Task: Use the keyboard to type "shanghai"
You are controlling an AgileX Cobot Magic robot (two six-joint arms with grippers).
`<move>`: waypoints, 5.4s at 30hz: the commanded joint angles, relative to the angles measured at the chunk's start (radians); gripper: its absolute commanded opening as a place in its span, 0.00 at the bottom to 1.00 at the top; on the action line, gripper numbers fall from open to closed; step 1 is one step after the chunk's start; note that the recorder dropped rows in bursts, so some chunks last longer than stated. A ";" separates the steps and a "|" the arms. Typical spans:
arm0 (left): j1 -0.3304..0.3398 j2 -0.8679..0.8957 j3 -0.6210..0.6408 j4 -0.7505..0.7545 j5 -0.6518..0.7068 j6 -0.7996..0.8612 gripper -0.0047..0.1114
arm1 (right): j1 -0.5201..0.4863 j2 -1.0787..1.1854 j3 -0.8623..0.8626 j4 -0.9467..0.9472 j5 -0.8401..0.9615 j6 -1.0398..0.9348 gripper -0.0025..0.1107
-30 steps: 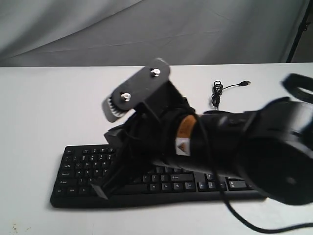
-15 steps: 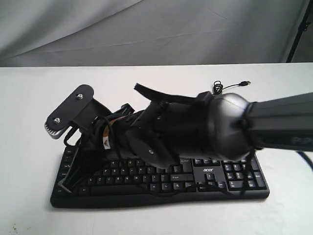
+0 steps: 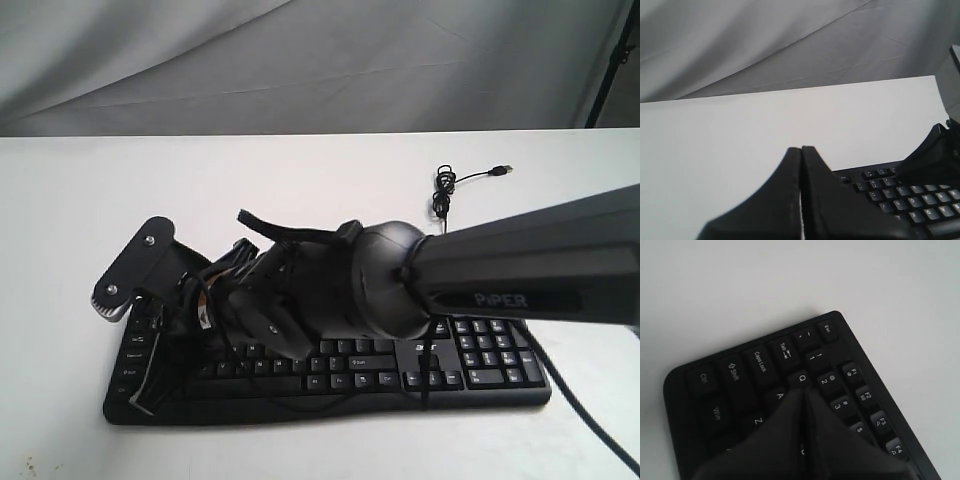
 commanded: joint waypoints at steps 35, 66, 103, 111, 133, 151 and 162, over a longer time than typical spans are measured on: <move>-0.004 -0.003 0.004 0.000 -0.003 -0.003 0.04 | 0.003 0.123 -0.006 0.007 -0.083 -0.086 0.02; -0.004 -0.003 0.004 0.000 -0.003 -0.003 0.04 | -0.082 -0.114 0.268 0.016 -0.182 -0.081 0.02; -0.004 -0.003 0.004 0.000 -0.003 -0.003 0.04 | -0.101 -0.050 0.291 0.016 -0.206 -0.078 0.02; -0.004 -0.003 0.004 0.000 -0.003 -0.003 0.04 | -0.089 -0.047 0.291 0.013 -0.213 -0.078 0.02; -0.004 -0.003 0.004 0.000 -0.003 -0.003 0.04 | 0.014 -0.061 0.066 -0.045 -0.133 -0.081 0.02; -0.004 -0.003 0.004 0.000 -0.003 -0.003 0.04 | 0.035 0.079 -0.040 -0.045 -0.086 -0.086 0.02; -0.004 -0.003 0.004 0.000 -0.003 -0.003 0.04 | 0.035 0.095 -0.040 -0.045 -0.094 -0.088 0.02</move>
